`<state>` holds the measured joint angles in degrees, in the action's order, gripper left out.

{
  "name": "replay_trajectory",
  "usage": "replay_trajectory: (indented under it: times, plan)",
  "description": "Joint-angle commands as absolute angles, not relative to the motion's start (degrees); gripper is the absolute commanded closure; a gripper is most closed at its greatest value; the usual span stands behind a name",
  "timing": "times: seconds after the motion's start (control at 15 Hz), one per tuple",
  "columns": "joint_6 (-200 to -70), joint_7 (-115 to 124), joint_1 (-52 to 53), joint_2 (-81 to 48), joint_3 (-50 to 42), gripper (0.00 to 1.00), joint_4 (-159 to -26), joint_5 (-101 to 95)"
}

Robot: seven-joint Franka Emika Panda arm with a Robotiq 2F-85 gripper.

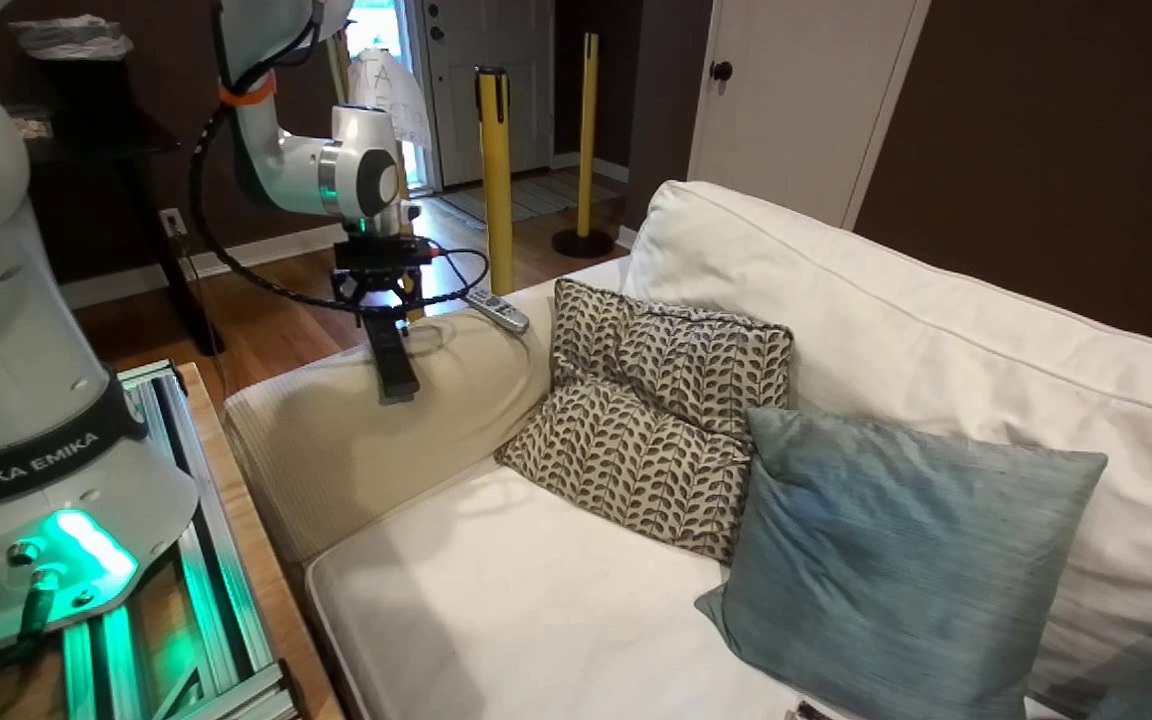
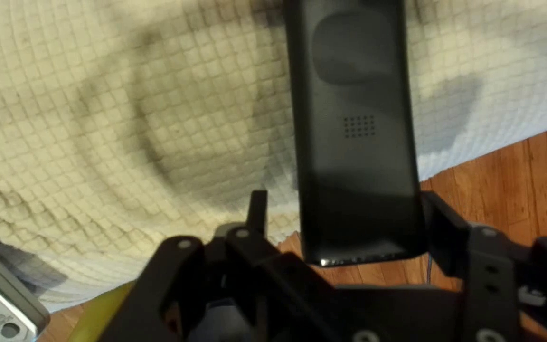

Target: Put the black remote upright

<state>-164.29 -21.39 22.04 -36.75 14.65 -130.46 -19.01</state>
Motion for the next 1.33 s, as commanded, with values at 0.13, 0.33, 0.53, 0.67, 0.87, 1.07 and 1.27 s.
replay_trajectory:
  times: [0.13,0.33,0.53,0.67,0.87,1.07,1.27]
  plan:
    - [-161.9,-20.9,21.6,-34.8,14.7,0.67,-130.8,-20.3]
    - [-161.1,-22.2,20.4,-33.0,15.6,0.67,-131.3,-20.2]
    - [-160.4,-23.8,18.8,-31.3,16.6,0.67,-131.7,-19.9]
    - [-160.6,-25.8,17.2,-30.2,18.1,0.67,-132.1,-19.5]
    - [-162.3,-28.3,14.7,-28.1,20.1,0.67,-133.5,-19.0]
    - [-164.0,-30.9,11.6,-25.7,22.6,0.67,-135.8,-18.2]
    - [-167.7,-34.3,7.8,-23.5,26.2,0.67,-138.5,-17.3]
